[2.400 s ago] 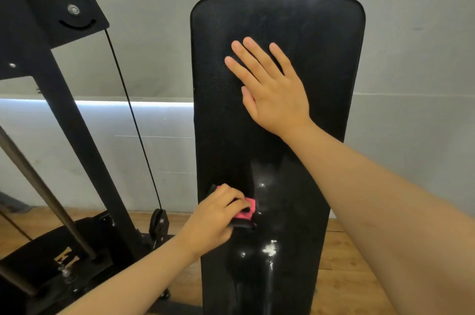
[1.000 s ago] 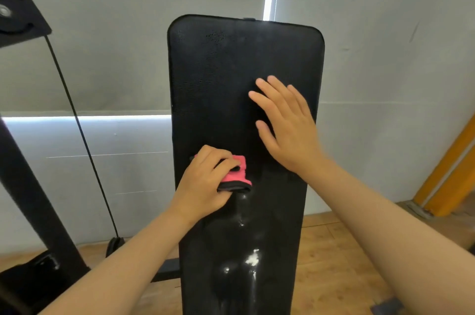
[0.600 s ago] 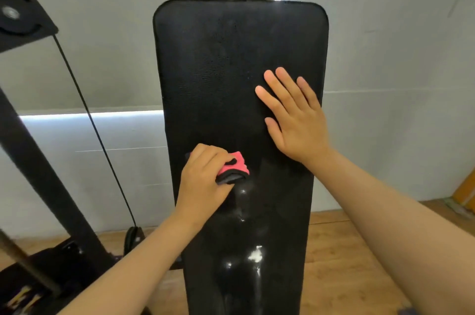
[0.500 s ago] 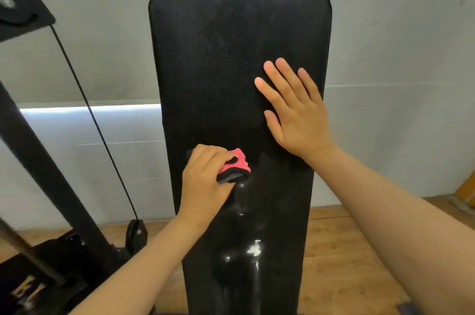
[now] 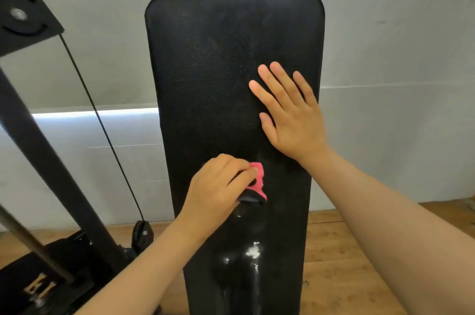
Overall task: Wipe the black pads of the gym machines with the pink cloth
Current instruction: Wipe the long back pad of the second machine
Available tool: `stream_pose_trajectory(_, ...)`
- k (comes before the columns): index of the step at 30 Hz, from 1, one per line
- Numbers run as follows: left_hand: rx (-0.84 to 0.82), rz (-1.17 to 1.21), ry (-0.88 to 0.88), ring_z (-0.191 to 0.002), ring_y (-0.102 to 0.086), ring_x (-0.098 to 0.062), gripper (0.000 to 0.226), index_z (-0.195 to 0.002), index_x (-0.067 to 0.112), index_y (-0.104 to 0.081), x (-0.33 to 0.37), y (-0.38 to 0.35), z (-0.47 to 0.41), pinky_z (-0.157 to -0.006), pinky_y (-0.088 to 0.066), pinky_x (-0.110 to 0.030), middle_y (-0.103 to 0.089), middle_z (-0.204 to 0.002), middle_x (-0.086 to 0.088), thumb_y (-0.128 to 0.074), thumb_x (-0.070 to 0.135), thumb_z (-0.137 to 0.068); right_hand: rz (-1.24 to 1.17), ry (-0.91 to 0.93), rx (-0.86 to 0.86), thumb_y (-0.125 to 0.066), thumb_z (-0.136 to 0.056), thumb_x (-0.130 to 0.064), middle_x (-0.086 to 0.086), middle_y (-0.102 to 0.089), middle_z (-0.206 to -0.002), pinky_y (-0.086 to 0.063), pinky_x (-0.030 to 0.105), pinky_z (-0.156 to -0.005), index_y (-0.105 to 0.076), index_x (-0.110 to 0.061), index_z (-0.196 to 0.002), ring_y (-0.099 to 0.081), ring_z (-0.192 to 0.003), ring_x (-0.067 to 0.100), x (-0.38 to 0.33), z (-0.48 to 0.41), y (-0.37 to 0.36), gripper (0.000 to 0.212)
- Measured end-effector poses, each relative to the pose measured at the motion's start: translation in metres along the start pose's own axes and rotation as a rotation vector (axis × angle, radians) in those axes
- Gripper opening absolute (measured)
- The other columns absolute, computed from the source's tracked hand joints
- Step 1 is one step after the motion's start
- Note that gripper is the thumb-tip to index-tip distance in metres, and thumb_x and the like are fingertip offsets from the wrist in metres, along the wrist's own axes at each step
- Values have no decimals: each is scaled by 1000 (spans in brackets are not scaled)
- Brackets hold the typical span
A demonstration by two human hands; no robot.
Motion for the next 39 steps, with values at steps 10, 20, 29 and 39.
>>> stream_pose_trajectory(10,-14,29,211,-93,-52,-15,24,-97,8,-63,-16,-34,11,-82,-42,-24,-67,-93,-8,-58,25,-81,-16,1,12,-49,-92,-22,7,-33,-154,-18,43,-119,-40,-17,-146,-26,-144,24,1,1,0,54)
stream_pose_trajectory(20,-106,94,131,-88,-53,-13,23,-99,10,-64,-2,-32,6,-76,-43,-23,-65,-92,-5,-66,19,-79,-27,-6,24,-49,-91,-23,7,-35,-153,-21,45,-118,-42,-18,-145,-28,-144,24,2,1,1,55)
stream_pose_trajectory(29,-5,90,216,-89,-55,-15,24,-94,1,-71,-9,-44,-12,-79,-43,-22,-67,-93,-8,-59,21,-87,-40,-3,34,-49,-91,-23,7,-37,-152,-20,44,-118,-43,-17,-144,-29,-143,24,3,1,0,54)
stream_pose_trajectory(39,-115,216,188,-91,-55,-10,25,-101,9,-66,0,-41,4,-79,-47,-24,-62,-97,-1,-58,23,-81,-32,-5,31,-49,-91,-23,7,-37,-152,-21,44,-118,-43,-18,-145,-29,-143,24,3,1,1,54)
Point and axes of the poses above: each hand's wrist, its own z-axis away from the middle knuckle, its own y-axis out of the back of the hand, x = y × z, the point moved 7 cm from there along -z, towards the middle knuckle
